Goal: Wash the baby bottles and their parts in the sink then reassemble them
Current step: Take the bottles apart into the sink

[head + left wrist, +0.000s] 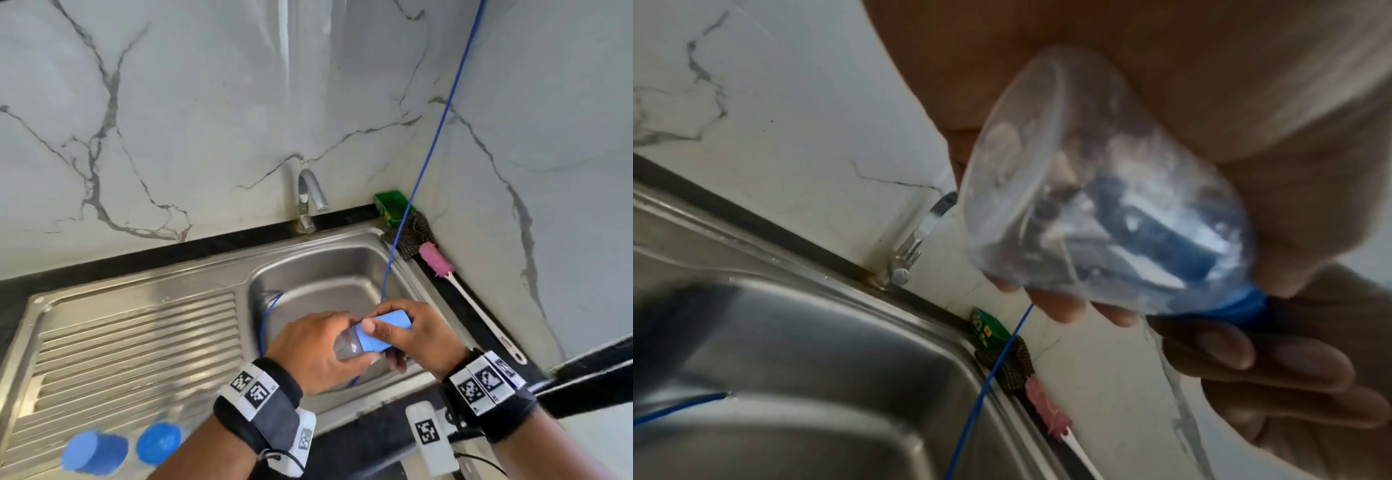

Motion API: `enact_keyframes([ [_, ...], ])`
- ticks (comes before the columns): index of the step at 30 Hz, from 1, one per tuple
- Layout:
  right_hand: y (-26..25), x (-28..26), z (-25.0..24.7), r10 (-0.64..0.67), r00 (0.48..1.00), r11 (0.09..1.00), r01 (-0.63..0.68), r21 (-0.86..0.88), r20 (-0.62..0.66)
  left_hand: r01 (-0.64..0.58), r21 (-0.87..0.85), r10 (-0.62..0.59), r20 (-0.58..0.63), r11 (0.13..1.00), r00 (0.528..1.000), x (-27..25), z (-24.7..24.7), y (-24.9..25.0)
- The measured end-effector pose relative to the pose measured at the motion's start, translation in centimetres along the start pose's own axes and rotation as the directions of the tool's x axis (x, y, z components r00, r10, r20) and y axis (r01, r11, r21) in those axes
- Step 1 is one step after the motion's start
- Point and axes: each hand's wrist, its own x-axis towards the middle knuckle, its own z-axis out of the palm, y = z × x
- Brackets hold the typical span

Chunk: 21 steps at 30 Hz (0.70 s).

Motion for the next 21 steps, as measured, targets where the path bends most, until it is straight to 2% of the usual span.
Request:
enact_keyframes([
  [2, -0.4, 0.4, -0.8, -0.007, 1.000, 1.000, 0.007, 0.018, 0.017, -0.028, -0.109, 0.030, 0.023, 0.994, 0.999, 0.5, -0.5, -0.5],
  [5, -1.1, 2.0, -2.8, -0.020, 0.996, 0.992, 0.030, 0.119, -0.084, -0.033, -0.197, 0.032, -0.011, 0.980, 0.999, 0.7, -1.9, -2.0],
  [8, -1.1, 5.2, -5.6, -0.016, 0.985, 0.987, 0.042, 0.153, -0.170, 0.053, -0.211, -0.084, -0.143, 0.976, 0.986, 1.1, -2.6, -4.5],
  [10, 0.3, 8.4, -6.9, 0.027, 0.987, 0.994, -0.010, 0.109, -0.158, 0.145, -0.216, -0.191, -0.209, 0.966, 0.959, 2.0, -2.2, -5.8],
  [14, 5.8, 15.3, -7.1, 0.175, 0.984, 0.983, -0.176, -0.052, -0.031, 0.257, -0.249, -0.314, -0.224, 0.934, 0.923, 3.7, -0.4, -6.5],
  [16, 9.7, 18.4, -6.6, 0.236, 0.971, 0.953, -0.223, -0.204, 0.040, 0.326, -0.250, -0.378, -0.204, 0.912, 0.903, 4.6, 0.7, -6.6],
  [21, 17.4, 24.2, -4.7, 0.403, 0.911, 0.767, -0.288, -0.573, 0.082, 0.480, -0.207, -0.515, -0.179, 0.853, 0.838, 6.5, 2.8, -7.3],
])
